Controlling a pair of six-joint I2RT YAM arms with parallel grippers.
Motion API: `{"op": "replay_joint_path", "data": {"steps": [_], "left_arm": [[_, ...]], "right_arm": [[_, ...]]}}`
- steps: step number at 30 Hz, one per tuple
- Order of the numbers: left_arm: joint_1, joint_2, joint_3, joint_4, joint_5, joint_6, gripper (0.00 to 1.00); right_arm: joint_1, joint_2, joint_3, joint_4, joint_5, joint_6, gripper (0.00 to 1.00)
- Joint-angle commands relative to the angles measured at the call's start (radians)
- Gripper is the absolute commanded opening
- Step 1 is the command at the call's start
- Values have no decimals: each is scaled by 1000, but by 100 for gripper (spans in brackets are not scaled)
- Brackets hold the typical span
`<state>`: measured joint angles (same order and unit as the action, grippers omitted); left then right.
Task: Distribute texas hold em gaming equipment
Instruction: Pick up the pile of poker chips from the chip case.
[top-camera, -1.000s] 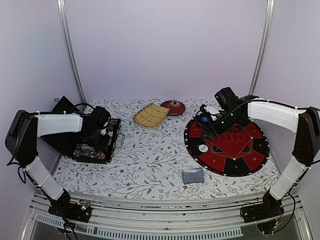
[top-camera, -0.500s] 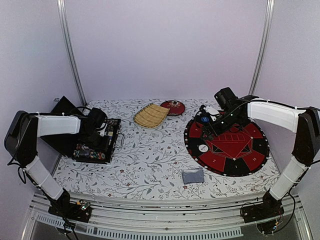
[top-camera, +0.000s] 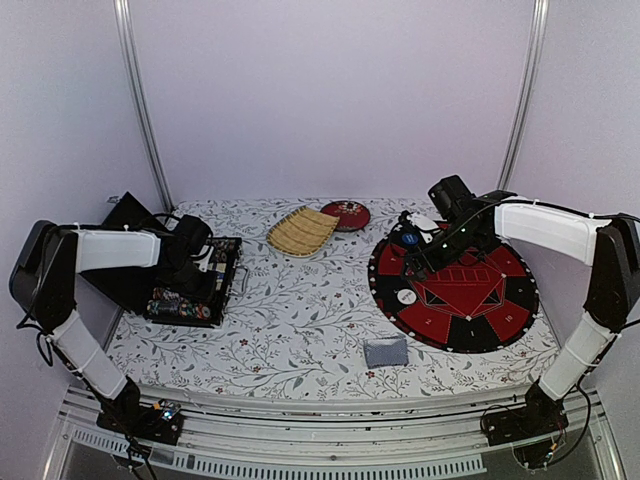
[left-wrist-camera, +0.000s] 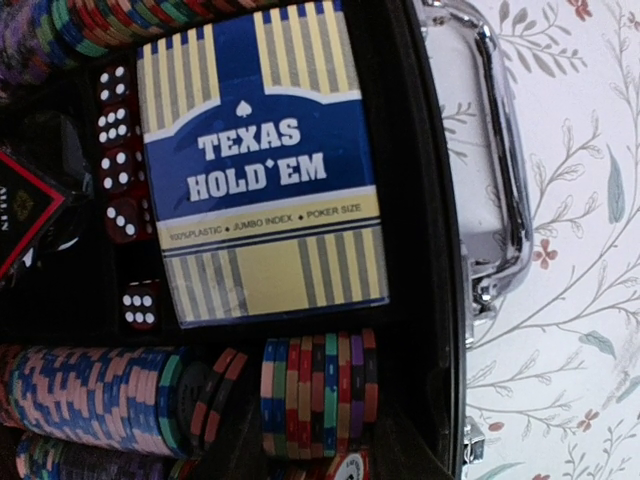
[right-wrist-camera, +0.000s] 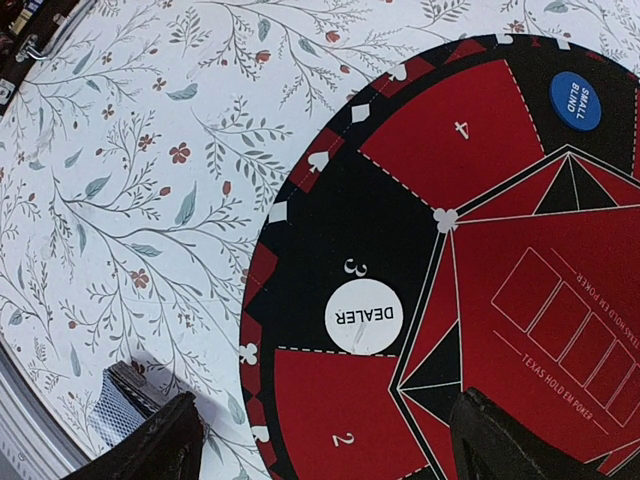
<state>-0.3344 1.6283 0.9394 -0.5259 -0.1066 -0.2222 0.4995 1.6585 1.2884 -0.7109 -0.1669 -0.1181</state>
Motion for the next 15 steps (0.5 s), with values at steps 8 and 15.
{"op": "replay_joint_path", "data": {"steps": [8, 15], "left_arm": [[19, 68, -7, 28, 11, 5, 44], [16, 42, -11, 26, 4, -1, 15]], "right_arm": [[10, -2, -7, -7, -6, -9, 88], [10, 0, -8, -8, -6, -7, 88]]}}
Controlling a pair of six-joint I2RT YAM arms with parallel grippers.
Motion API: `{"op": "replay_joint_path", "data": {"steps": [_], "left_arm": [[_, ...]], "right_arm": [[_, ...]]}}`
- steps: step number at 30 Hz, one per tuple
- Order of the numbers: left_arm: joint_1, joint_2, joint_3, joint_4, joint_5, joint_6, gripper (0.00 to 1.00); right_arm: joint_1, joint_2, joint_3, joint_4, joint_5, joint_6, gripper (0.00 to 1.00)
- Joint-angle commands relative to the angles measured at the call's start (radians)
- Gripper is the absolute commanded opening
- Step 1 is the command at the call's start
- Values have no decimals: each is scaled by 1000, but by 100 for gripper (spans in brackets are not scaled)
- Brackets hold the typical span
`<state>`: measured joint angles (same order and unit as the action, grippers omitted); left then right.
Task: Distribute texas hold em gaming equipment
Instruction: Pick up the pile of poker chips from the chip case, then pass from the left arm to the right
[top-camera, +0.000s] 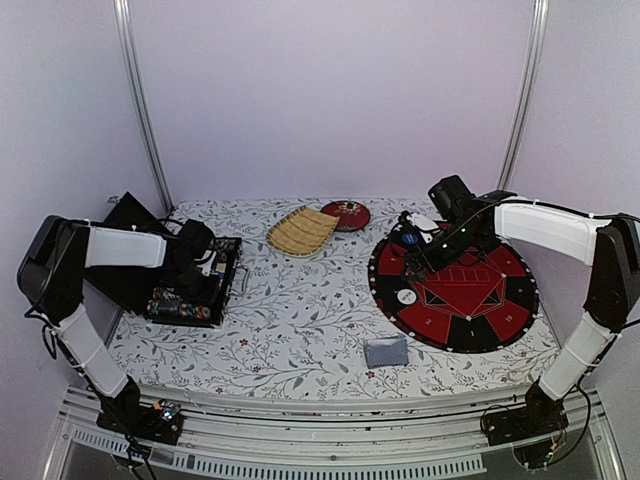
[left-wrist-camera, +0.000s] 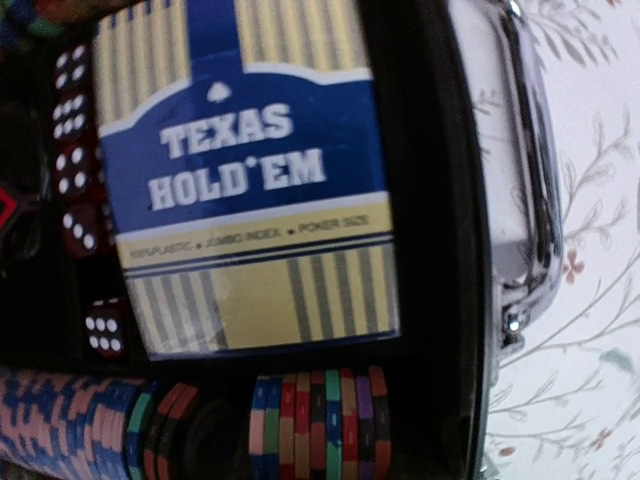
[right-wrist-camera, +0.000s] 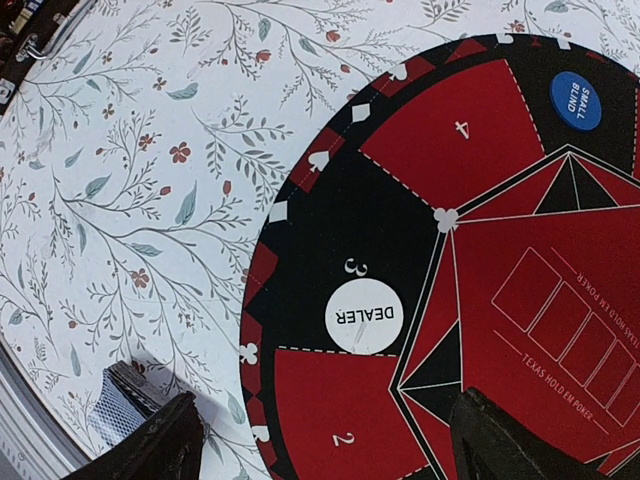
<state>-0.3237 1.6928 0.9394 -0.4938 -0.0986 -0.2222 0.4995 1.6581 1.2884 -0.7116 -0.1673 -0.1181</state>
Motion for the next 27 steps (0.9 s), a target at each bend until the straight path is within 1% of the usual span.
{"op": "replay_joint_path", "data": {"steps": [1, 2, 7, 10, 12, 14, 15, 17, 19, 22, 23, 24, 26, 27], "left_arm": [[4, -36, -10, -7, 1, -2, 6], [4, -47, -8, -8, 6, -4, 0], [0, -149, 17, -39, 29, -21, 0], [-5, -246, 52, -66, 63, -45, 0], [-23, -320, 90, -57, 151, -78, 0], [-61, -390, 98, 15, 254, -136, 0], [-86, -411, 88, 81, 327, -174, 0], [-137, -416, 72, 208, 480, -260, 0], [-193, -384, 71, 307, 581, -333, 0], [-263, -321, 89, 428, 731, -407, 0], [-283, -298, 99, 459, 759, -423, 0], [-304, -281, 106, 485, 779, -435, 0], [-334, -247, 129, 515, 832, -445, 0], [-345, -233, 139, 526, 858, -453, 0]], "right_arm": [[10, 0, -8, -7, -5, -7, 88], [11, 0, -7, -7, -6, -8, 88], [11, -2, 5, -14, -3, -7, 88], [11, -22, 22, -17, 7, -3, 88], [13, -46, 32, -8, 22, -2, 88], [16, -83, 35, 14, 40, -8, 87], [23, -102, 38, 32, 48, -15, 86], [47, -136, 38, 91, 58, -42, 85], [100, -172, 39, 166, 62, -86, 83], [216, -203, 28, 314, 70, -244, 84], [262, -206, 15, 370, 81, -345, 84], [302, -204, -2, 427, 93, -414, 84], [392, -179, -29, 519, 94, -577, 88], [417, -159, -32, 552, 87, -670, 89]]}}
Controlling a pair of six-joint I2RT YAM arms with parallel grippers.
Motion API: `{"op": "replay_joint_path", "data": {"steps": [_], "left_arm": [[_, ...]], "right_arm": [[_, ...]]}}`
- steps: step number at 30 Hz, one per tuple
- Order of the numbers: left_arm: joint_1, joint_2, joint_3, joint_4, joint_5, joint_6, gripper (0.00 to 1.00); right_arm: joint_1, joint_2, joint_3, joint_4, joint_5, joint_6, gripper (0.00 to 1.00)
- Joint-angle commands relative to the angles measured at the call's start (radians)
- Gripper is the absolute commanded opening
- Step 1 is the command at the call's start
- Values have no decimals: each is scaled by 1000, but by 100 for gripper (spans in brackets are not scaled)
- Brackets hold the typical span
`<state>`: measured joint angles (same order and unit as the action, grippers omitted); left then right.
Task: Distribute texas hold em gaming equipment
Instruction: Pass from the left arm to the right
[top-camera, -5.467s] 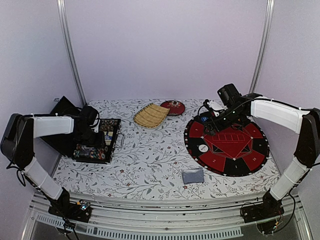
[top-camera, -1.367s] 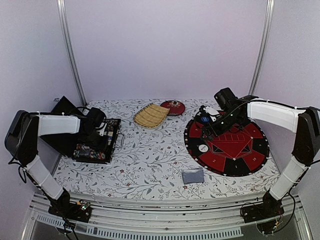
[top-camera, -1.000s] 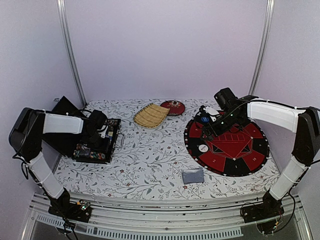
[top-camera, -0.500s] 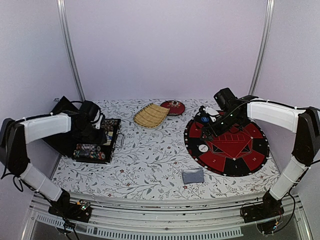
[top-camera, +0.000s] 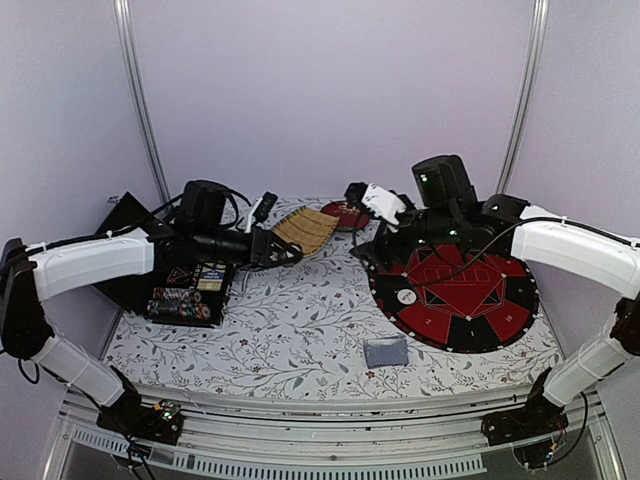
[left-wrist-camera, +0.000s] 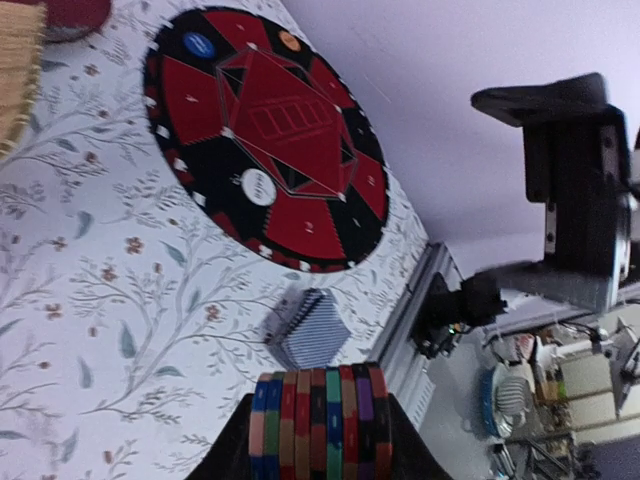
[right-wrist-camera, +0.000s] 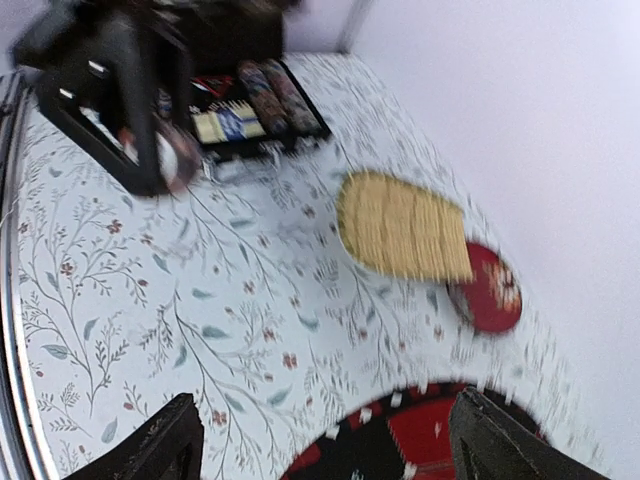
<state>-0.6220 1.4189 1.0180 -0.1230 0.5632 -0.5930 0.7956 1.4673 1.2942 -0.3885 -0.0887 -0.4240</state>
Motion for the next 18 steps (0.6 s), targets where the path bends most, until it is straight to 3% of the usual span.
{"op": "replay_joint_path", "data": {"steps": [1, 8, 12, 18], "left_arm": [[-56, 51, 64, 172, 219, -93, 0], [-77, 44, 7, 278, 266, -143, 0], [-77, 44, -10, 313, 274, -161, 0], [-73, 44, -13, 328, 277, -170, 0]], "right_arm": [[138, 58, -31, 250, 2, -418, 89], [160, 197, 90, 241, -103, -467, 84], [185, 191, 49, 301, -119, -505, 68], [197, 193, 47, 320, -135, -511, 67]]}}
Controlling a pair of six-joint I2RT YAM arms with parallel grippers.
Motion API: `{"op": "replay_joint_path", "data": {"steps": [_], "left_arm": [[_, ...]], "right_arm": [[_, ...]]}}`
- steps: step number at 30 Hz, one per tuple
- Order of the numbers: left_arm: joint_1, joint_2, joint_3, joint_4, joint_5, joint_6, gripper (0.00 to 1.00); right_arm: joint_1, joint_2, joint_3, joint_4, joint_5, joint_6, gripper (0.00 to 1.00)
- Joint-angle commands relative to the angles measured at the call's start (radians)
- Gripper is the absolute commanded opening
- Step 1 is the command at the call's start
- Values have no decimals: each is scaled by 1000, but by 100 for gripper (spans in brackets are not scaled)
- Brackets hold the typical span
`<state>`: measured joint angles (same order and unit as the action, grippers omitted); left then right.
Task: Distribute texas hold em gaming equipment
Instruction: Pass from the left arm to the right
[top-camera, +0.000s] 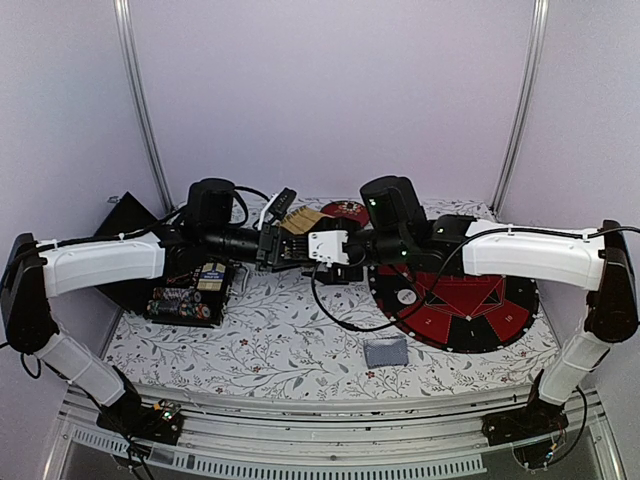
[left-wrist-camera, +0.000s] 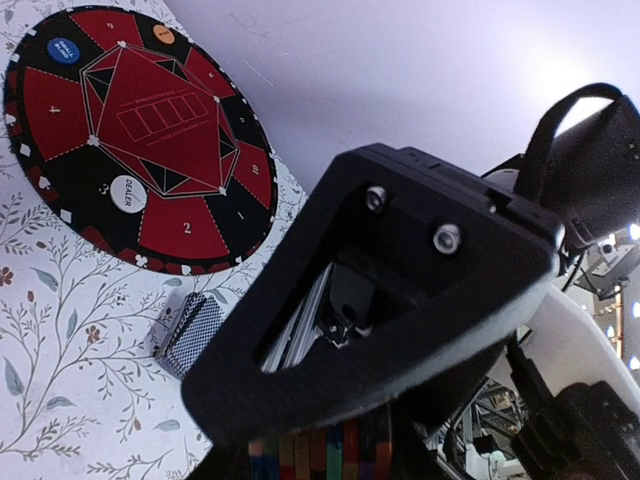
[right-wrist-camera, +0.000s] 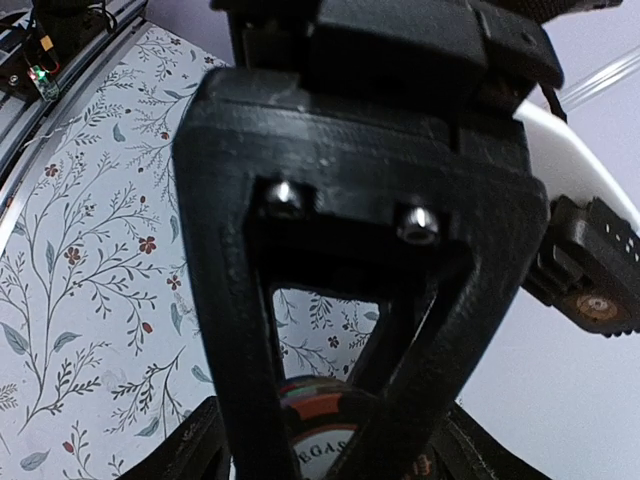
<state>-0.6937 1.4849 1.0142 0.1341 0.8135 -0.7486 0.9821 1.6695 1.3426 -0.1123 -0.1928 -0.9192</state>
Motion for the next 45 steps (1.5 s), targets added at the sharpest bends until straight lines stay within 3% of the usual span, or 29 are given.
{"op": "replay_joint_path", "data": {"steps": [1, 5, 8, 12, 18, 19, 23, 25, 36, 45], "left_arm": [[0, -22, -9, 71, 26, -14, 0], [2, -23, -11, 73, 26, -14, 0], [4, -25, -14, 71, 26, -14, 0], [9, -26, -19, 78, 27, -18, 0], [16, -8, -39, 118, 39, -40, 0], [18, -5, -45, 137, 43, -49, 5], [24, -1, -49, 166, 40, -57, 30], [26, 0, -49, 181, 40, -57, 38], [29, 20, -58, 227, 55, -65, 58], [56, 6, -70, 120, -30, 8, 77]], "right_arm": [[10, -7, 0, 42, -32, -14, 68], [9, 1, 10, 33, -29, -9, 64], [9, 6, 30, 13, -14, 7, 46], [9, 3, 37, -8, -5, 13, 38], [10, 16, 78, -67, 32, 38, 7], [9, 21, 88, -82, 35, 47, 4], [10, 34, 124, -148, 29, 113, 2], [10, 37, 130, -170, 30, 138, 2], [8, 37, 151, -224, 43, 172, 2], [-18, 20, 139, -233, 24, 208, 2]]}}
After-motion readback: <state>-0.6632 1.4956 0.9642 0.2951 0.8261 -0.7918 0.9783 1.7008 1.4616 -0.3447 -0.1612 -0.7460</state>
